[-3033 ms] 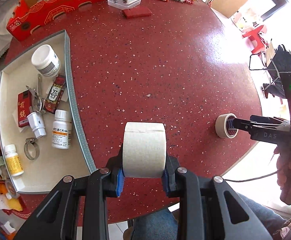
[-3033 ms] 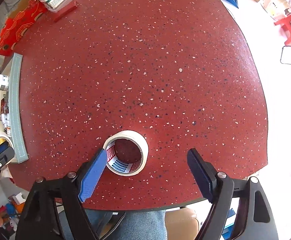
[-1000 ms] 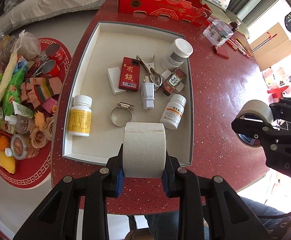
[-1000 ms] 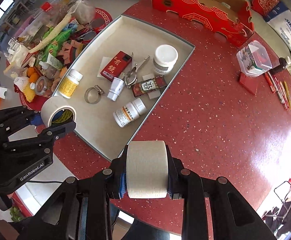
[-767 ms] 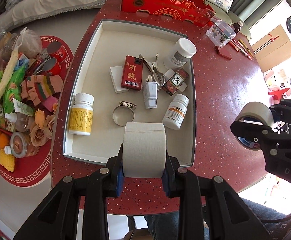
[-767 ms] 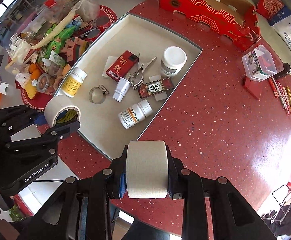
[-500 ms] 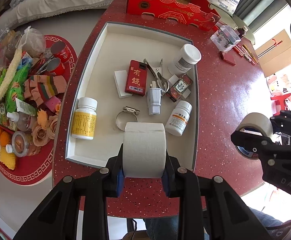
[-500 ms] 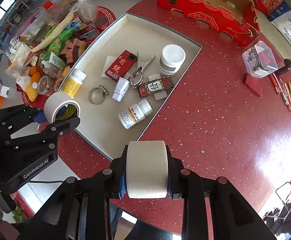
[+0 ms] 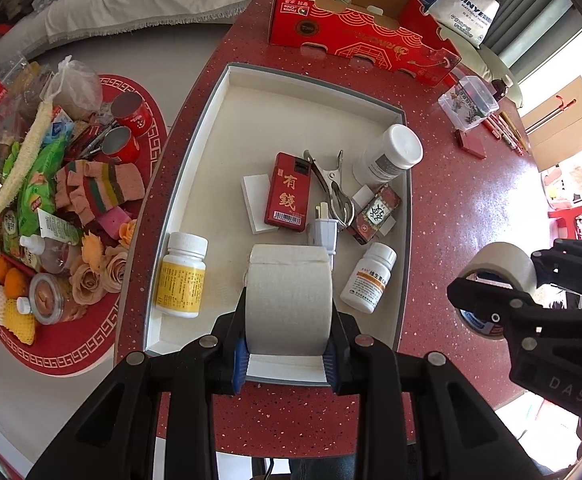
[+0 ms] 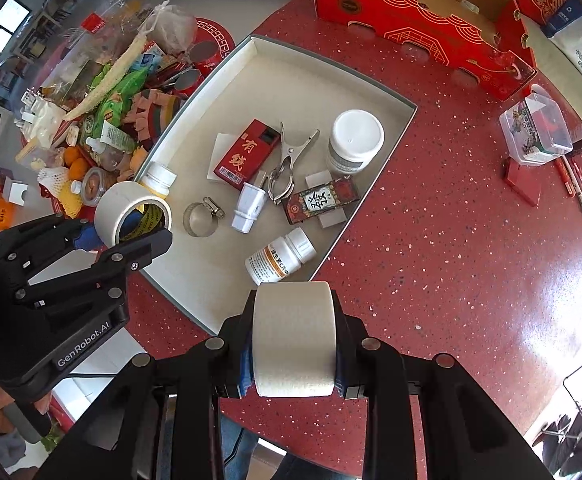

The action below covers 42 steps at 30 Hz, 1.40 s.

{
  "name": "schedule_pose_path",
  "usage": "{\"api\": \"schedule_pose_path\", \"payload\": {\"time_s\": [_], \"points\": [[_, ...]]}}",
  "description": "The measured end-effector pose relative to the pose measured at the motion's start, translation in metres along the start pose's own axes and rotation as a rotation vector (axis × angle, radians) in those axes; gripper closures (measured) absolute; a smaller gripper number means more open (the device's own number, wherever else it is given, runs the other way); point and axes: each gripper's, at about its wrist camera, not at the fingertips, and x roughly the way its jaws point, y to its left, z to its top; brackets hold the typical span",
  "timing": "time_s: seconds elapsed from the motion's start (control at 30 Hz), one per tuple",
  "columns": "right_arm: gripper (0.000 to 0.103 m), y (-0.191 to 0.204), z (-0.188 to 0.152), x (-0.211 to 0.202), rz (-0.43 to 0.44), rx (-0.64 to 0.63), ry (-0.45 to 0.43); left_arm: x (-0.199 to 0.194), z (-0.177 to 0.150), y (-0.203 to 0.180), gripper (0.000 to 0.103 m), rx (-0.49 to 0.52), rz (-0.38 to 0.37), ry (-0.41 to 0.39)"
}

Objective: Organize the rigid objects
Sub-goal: 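Carry both tape rolls with both grippers over the tray, then open both grippers to drop the two tape rolls into the tray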

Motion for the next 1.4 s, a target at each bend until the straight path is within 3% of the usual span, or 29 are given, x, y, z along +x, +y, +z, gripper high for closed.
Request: {"api": "schedule_pose_path", "payload": {"time_s": [0.4,1.1,1.4], "points": [[0.072,-0.004,0.049,-0.001,0.019,0.012,-0.023,0.003,0.018,0.0,0.071,-0.003,0.013,-0.007],[0.072,-0.015,0.093,0.013,0.118,0.127,-0.009,0.022,0.026,-0.002,0.071,-0.043,0.045,0.021],[0.072,-0.015,0.107,0.035,0.111,0.142,0.017,0.037,0.028,-0.002,0.071,-0.051,0.064,0.056]]}}
